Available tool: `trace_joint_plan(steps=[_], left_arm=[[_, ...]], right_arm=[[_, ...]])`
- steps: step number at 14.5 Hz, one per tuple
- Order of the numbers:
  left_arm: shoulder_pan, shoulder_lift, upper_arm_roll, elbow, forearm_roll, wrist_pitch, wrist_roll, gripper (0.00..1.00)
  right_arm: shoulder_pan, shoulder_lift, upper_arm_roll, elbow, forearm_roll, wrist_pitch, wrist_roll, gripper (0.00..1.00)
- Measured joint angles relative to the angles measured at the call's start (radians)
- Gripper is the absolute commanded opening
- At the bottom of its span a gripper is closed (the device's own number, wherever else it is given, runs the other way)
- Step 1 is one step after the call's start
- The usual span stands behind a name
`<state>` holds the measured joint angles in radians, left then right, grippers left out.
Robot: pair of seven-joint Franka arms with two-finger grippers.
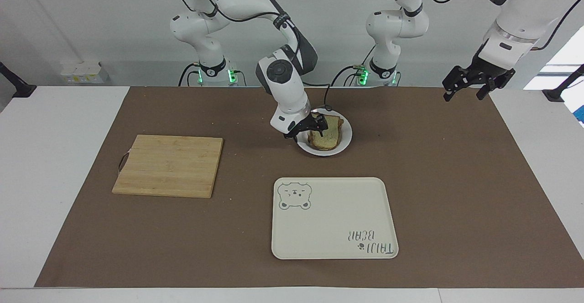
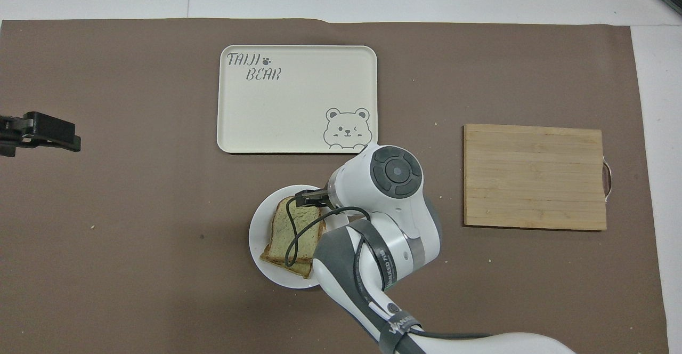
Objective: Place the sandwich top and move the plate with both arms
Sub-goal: 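Lay the bread slice onto the egg toast and open the right gripper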
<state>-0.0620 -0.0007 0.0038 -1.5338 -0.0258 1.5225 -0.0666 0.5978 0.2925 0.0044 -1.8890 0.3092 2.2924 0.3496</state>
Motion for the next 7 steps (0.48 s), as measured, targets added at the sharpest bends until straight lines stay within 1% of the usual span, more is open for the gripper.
trace_joint_plan(steps=[3, 7], left_arm=[[-0.002, 0.000, -0.016, 0.000, -0.004, 0.000, 0.000, 1.00], [-0.004, -0.004, -0.018, -0.012, -0.083, 0.000, -0.004, 1.00]], right_arm=[[-0.068, -0.043, -0.004, 0.009, -0.098, -0.021, 0.000, 1.00], [-0.149, -0.113, -0.006, 0.018, -0.170, -0.114, -0.001, 1.00]])
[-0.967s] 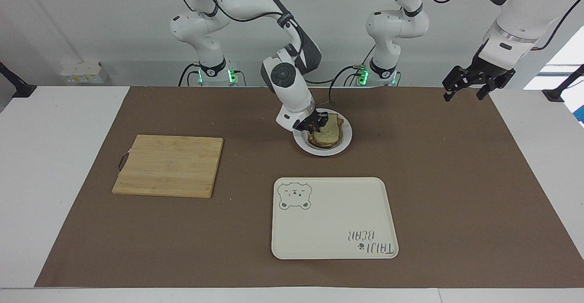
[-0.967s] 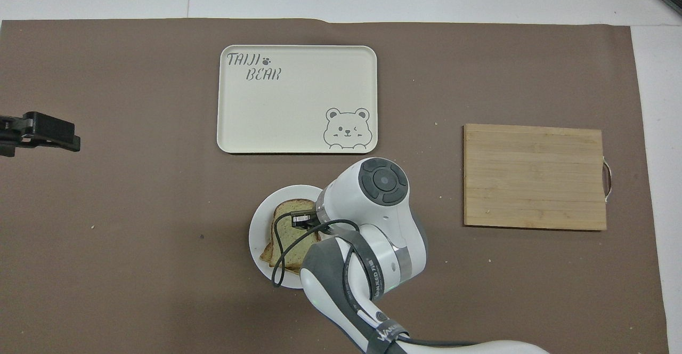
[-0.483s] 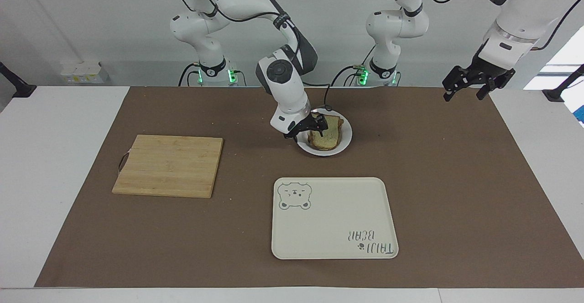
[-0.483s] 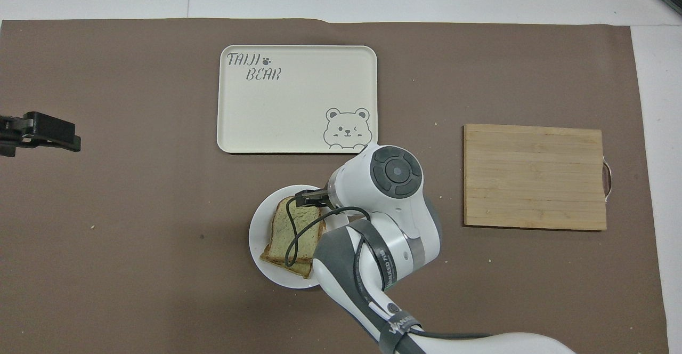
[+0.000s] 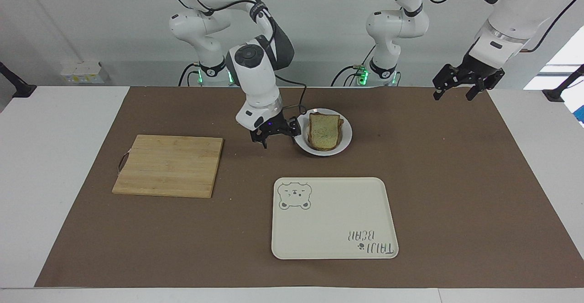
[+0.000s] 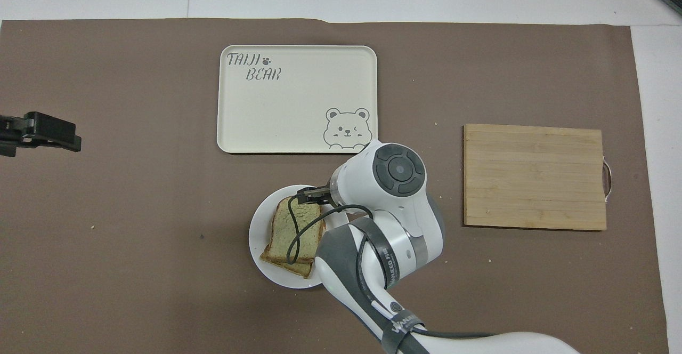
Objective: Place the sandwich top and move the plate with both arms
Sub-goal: 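Lay the bread slice onto the egg toast and open the right gripper, then withdraw the right gripper while the left gripper reaches toward the plate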
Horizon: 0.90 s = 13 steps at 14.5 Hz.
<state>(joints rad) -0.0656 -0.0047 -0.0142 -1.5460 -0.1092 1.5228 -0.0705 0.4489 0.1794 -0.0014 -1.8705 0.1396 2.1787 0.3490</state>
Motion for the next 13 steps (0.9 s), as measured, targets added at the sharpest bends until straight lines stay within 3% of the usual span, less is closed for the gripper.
trace_joint_plan(steps=[4, 13], left_arm=[[-0.002, -0.022, -0.002, -0.108, -0.088, 0.064, 0.025, 1.00], [-0.096, -0.051, -0.009, -0.469, -0.246, 0.395, 0.135, 1.00]], right_arm=[[-0.050, -0.042, -0.001, 0.043, -0.048, -0.154, -0.001, 1.00], [-0.231, -0.161, -0.004, 0.065, -0.079, -0.349, -0.073, 1.00]])
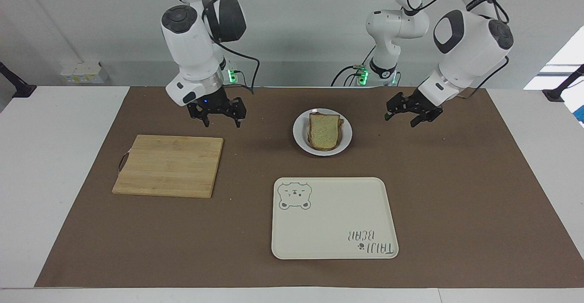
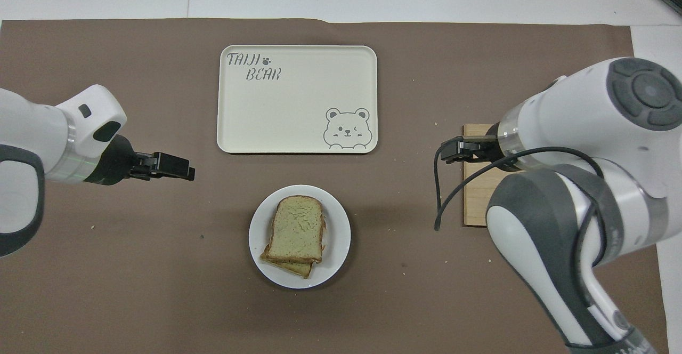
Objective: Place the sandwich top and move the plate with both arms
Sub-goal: 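Withdraw the right gripper while the left gripper reaches toward the plate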
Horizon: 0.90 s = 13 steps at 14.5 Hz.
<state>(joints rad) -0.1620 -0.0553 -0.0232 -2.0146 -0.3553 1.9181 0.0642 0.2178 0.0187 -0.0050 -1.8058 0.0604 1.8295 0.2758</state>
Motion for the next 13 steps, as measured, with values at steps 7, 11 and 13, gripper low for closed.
trace_joint_plan(steps=[7, 11, 13], left_arm=[[-0.094, 0.011, -0.002, -0.280, -0.163, 0.278, 0.135, 0.72], [-0.137, 0.020, -0.002, -0.373, -0.276, 0.376, 0.238, 0.69], [-0.182, 0.022, -0.003, -0.411, -0.297, 0.435, 0.245, 0.64]], right_arm=[[-0.129, -0.080, -0.003, 0.005, -0.004, -0.048, -0.048, 1.00], [-0.162, -0.097, -0.004, 0.068, -0.047, -0.115, -0.108, 1.00], [-0.170, -0.098, -0.006, 0.109, -0.069, -0.149, -0.128, 1.00]])
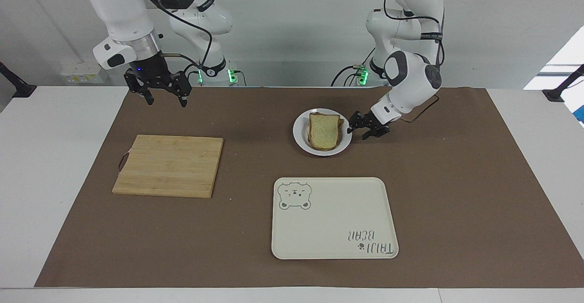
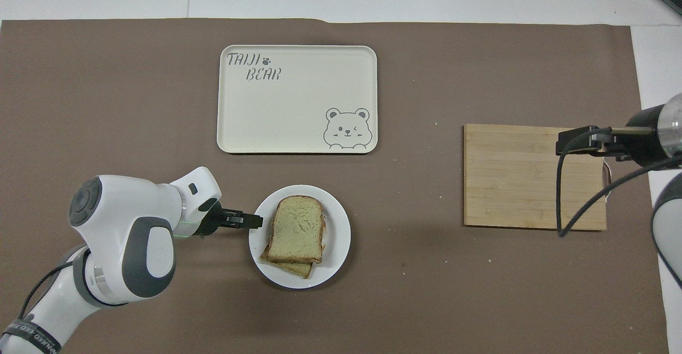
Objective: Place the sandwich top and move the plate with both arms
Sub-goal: 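Withdraw the right gripper while the left gripper reaches toward the plate, then grip the white plate rim with the left gripper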
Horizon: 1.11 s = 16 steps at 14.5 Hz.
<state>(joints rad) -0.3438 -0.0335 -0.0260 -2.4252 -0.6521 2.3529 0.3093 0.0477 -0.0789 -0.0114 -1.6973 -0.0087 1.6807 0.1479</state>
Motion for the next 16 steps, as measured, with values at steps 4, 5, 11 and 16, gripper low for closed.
trace_joint_plan(steps=[4, 5, 11, 16], left_arm=[[-0.044, 0.028, 0.000, -0.022, -0.003, 0.062, 0.000, 0.53], [-0.045, 0.033, 0.000, -0.022, -0.003, 0.067, 0.001, 0.51], [-0.065, 0.038, 0.000, -0.032, -0.004, 0.068, 0.004, 0.47], [-0.109, 0.038, 0.001, -0.047, -0.059, 0.078, 0.005, 0.00]], right_arm=[[-0.007, -0.001, -0.021, 0.088, -0.011, -0.104, -0.028, 1.00], [-0.013, -0.001, -0.026, 0.105, -0.013, -0.125, -0.050, 1.00], [-0.020, -0.005, -0.027, 0.129, -0.032, -0.156, -0.084, 1.00], [-0.020, -0.006, -0.025, 0.149, -0.023, -0.247, -0.092, 1.00]])
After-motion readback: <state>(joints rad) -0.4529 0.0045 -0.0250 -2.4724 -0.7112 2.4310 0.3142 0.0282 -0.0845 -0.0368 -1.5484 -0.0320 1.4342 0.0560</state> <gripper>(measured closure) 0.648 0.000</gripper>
